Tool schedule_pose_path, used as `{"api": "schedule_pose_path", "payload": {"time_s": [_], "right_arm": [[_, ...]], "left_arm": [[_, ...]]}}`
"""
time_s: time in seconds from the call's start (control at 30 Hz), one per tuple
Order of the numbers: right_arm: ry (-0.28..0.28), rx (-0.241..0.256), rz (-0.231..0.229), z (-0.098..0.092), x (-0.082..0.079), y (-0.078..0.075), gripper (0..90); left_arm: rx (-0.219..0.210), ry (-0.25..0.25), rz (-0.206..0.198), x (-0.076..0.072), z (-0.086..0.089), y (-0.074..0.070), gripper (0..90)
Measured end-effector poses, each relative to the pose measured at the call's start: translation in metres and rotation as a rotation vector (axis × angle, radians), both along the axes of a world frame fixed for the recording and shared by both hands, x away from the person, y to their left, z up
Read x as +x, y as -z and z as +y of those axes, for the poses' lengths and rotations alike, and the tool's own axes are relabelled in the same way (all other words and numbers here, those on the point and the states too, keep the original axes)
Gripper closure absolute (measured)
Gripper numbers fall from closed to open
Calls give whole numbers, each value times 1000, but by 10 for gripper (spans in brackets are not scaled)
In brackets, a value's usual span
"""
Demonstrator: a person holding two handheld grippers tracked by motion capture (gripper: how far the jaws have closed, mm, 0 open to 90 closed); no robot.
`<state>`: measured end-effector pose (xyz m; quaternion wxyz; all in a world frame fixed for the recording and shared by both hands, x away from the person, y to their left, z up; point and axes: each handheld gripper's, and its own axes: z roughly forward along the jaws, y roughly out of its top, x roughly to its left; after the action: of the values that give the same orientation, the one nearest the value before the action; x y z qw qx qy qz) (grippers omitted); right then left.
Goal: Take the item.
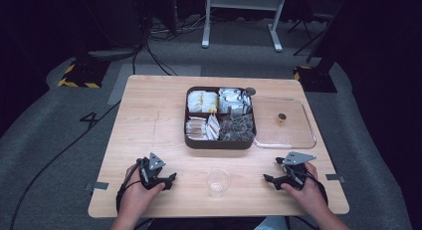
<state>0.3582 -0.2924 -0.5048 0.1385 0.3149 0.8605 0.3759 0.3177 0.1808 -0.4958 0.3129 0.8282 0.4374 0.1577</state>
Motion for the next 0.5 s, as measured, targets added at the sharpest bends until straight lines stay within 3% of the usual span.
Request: {"api": "schedule_pose_path", "payload": {"time_s": [0.1,0.33,0.5], "right_arm": [[0,0,0,0,0,0,134],[0,0,0,0,0,0,134],[0,0,0,0,0,0,134]], "left_arm": [[-11,6,10,0,-1,-3,262],[-17,16,-10,0,-2,-20,264],[-43,23,-35,1,-5,-42,291]]}}
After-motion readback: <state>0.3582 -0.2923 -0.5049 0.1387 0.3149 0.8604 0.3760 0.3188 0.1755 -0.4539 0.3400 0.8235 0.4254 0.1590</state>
